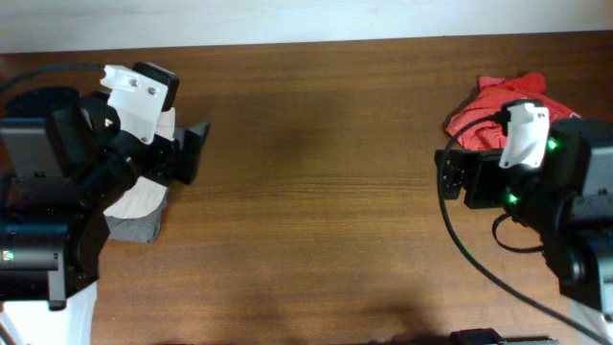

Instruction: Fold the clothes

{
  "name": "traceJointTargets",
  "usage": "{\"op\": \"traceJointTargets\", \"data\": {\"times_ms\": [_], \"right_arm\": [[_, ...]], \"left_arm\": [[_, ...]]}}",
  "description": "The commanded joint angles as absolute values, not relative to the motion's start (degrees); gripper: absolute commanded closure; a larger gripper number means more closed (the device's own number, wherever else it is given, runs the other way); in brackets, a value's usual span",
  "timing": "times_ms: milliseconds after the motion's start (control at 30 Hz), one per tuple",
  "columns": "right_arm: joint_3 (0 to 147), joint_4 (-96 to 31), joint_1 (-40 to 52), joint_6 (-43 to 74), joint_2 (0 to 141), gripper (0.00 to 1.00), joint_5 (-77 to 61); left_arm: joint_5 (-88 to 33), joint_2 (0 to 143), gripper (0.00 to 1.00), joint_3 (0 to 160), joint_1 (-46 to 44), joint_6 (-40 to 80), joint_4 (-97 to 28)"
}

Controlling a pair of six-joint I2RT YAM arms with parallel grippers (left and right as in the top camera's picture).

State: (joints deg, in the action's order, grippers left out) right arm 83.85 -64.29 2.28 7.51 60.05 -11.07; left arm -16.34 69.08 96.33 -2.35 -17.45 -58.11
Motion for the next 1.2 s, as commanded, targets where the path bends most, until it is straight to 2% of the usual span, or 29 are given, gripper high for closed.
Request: {"op": "traceJointTargets", "data": {"times_ms": [0,833,1167], "right_arm": [[84.58,-64.18,2.17,7.77,59.48,0.01,-11.35],[84.58,-64.60,2.17,7.79,62.11,0.01,-13.85],[84.55,-76.14,2.17,6.72,61.93,0.01,-12.99]], "left_arm": [[-16.71,69.80,0.01,96.68,-2.52,-18.96,-59.94],[-16.56,70.39,0.01,96.68,-2.48,-18.96,-62.72],[-16.56,70.39,0.01,96.68,-2.48,-18.96,-62.72]]}}
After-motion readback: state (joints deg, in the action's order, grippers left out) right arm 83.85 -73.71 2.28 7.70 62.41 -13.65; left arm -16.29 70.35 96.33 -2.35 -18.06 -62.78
